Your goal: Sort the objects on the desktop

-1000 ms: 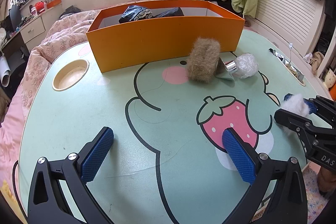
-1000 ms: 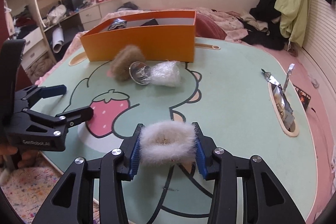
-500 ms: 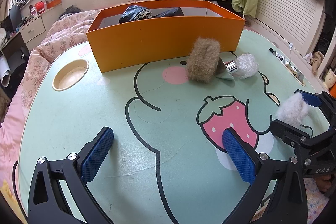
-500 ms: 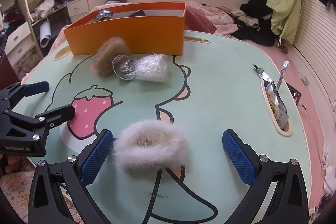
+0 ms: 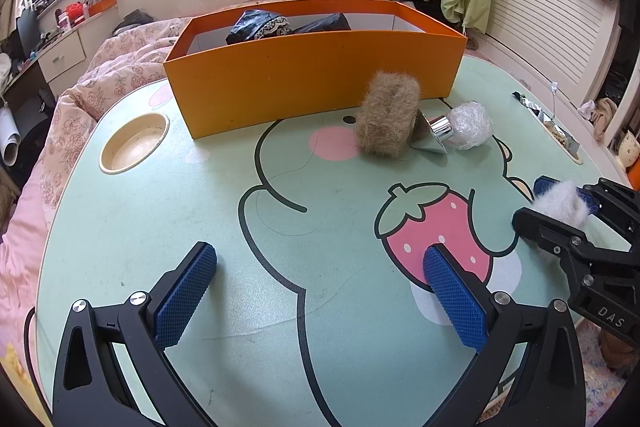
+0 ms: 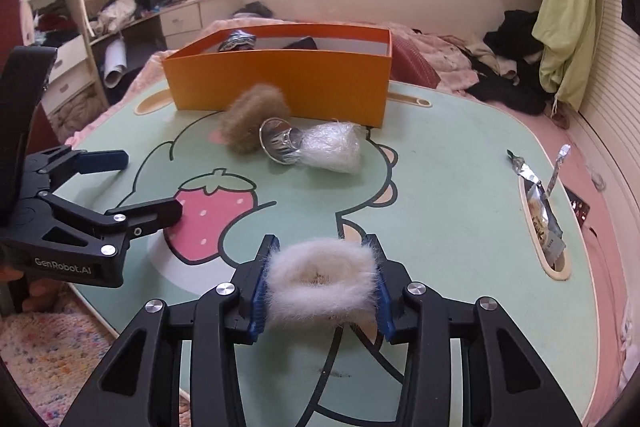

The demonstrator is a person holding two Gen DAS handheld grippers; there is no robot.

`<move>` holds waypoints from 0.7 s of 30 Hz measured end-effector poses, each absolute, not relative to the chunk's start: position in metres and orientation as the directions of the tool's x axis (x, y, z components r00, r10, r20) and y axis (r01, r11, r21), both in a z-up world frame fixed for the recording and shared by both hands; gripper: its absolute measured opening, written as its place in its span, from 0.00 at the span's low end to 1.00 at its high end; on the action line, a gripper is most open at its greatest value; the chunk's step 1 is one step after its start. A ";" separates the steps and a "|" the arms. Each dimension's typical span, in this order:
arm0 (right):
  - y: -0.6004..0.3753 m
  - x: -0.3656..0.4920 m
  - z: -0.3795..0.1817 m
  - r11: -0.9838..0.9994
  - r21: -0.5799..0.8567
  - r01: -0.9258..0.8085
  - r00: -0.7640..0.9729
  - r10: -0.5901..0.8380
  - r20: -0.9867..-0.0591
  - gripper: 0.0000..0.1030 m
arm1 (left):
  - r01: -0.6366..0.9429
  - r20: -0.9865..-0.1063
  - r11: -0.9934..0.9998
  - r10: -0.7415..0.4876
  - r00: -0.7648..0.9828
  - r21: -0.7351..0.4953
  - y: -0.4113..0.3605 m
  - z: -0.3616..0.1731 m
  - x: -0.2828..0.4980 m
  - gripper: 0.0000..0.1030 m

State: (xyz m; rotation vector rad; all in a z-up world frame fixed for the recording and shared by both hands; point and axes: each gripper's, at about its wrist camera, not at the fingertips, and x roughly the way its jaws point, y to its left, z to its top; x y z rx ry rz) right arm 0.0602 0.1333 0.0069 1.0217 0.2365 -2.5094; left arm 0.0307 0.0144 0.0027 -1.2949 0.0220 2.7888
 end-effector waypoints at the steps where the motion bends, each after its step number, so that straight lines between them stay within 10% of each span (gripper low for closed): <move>1: 0.134 0.060 0.007 -0.899 0.007 0.438 -0.641 -0.319 -0.698 0.40 | -0.064 -0.764 -0.998 0.052 -0.643 -0.014 0.015 0.003 0.031 1.00; 9: 0.140 0.058 0.008 -0.905 0.037 0.424 -0.641 -0.328 -0.694 0.40 | -0.098 -0.666 -0.989 0.148 -0.731 -0.113 0.009 0.042 0.031 0.94; 21: 0.140 0.056 0.009 -0.905 0.041 0.424 -0.639 -0.331 -0.694 0.40 | -0.180 -0.750 -0.956 0.292 -0.593 -0.230 0.046 0.040 -0.064 0.40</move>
